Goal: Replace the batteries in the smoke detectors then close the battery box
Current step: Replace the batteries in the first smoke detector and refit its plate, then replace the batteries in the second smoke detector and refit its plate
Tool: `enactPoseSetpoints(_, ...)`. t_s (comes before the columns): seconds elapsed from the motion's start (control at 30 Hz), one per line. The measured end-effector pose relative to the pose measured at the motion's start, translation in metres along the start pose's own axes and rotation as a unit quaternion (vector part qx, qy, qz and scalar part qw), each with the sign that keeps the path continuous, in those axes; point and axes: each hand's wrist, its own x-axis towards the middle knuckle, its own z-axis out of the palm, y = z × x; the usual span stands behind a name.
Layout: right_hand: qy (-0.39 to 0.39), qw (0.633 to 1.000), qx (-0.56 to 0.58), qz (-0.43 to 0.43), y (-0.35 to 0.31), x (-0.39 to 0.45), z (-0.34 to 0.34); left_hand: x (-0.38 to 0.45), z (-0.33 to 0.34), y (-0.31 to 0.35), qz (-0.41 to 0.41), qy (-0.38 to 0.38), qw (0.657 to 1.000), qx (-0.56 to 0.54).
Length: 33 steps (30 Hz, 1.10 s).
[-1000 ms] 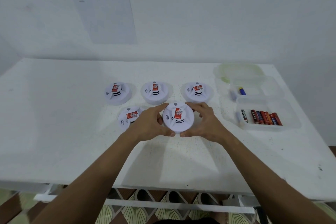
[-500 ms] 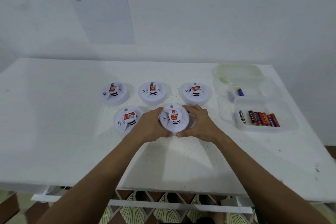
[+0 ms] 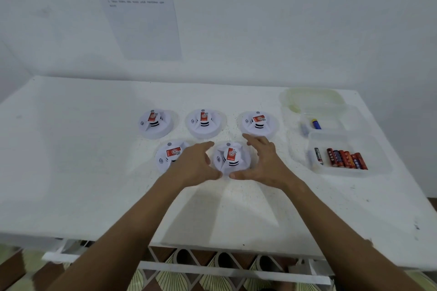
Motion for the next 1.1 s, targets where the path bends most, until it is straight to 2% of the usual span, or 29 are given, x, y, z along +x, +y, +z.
enactPoseSetpoints(0.07, 0.001, 1.0, 0.003, -0.023, -0.015, 0.004, -0.001, -0.005, -0.019, -0.009, 0.009, 0.039, 0.999, 0.02)
enactPoseSetpoints(0.17, -0.044, 0.997, -0.002, -0.071, -0.044, 0.018, 0.013, -0.017, -0.052, -0.03, 0.007, 0.072, 0.997, 0.021)
enactPoseSetpoints(0.4, -0.155, 0.983, -0.053, -0.082, -0.089, 0.05, 0.062, -0.029, -0.073, -0.091, -0.028, 0.042, 0.998, 0.033)
enactPoseSetpoints(0.6, -0.168, 0.982, -0.079, -0.046, -0.085, 0.059, 0.081, -0.027, -0.063, -0.1, -0.01, 0.021, 1.0, -0.014)
enactPoseSetpoints(0.7, -0.154, 0.984, -0.069, -0.05, -0.085, 0.058, 0.082, -0.028, -0.06, -0.102, 0.007, 0.037, 0.999, -0.03)
enactPoseSetpoints(0.9, -0.112, 0.99, -0.003, -0.086, -0.081, 0.041, 0.049, -0.047, -0.069, -0.064, 0.049, 0.097, 0.993, -0.046)
enactPoseSetpoints(1.1, -0.076, 0.989, 0.038, -0.121, -0.062, 0.007, -0.028, -0.05, -0.065, 0.022, 0.157, 0.097, 0.982, -0.04)
